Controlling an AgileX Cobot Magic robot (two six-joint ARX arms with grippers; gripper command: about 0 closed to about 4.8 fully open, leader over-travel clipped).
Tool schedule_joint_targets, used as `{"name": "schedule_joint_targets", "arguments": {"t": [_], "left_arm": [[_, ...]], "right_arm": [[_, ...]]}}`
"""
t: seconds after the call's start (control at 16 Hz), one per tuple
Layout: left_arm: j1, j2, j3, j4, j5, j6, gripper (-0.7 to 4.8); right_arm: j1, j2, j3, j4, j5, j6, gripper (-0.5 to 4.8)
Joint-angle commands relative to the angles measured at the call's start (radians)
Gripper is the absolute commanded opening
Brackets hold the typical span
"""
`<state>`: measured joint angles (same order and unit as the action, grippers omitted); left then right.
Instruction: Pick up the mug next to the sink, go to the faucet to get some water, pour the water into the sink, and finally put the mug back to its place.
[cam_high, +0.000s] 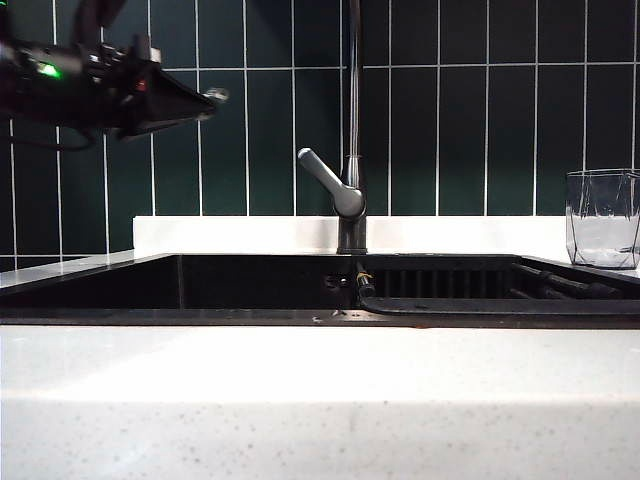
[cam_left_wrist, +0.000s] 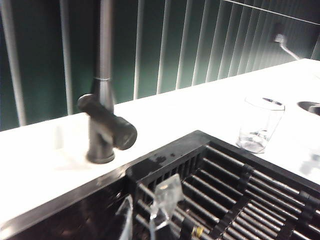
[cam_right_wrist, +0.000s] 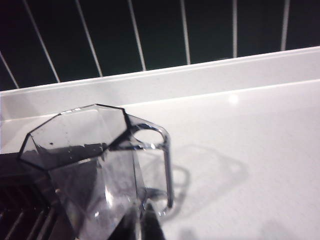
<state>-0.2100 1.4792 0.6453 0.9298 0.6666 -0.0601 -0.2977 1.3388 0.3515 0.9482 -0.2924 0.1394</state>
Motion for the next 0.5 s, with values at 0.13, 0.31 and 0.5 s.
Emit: {"name": "schedule_joint_targets", "arguments": {"t": [0.13,0.31,0.5], "left_arm": [[-0.003,0.074,0.081,0.014,0.150,-0.004,0.57],[-0.003,0.089,0.084,0.011,0.151,-0.003,0.57],[-0.003,0.091,0.084,0.010,0.169,0.000,0.57]], "right_arm": [[-0.002,0.122,0.055,0.055,-0.062,-0.021,0.22],[-0.002,0.197,0.094,0.059,-0.101,-0.063,0.22],[-0.002,0.264,0.138,0.057,-0.133,-0.066,0.65]]}}
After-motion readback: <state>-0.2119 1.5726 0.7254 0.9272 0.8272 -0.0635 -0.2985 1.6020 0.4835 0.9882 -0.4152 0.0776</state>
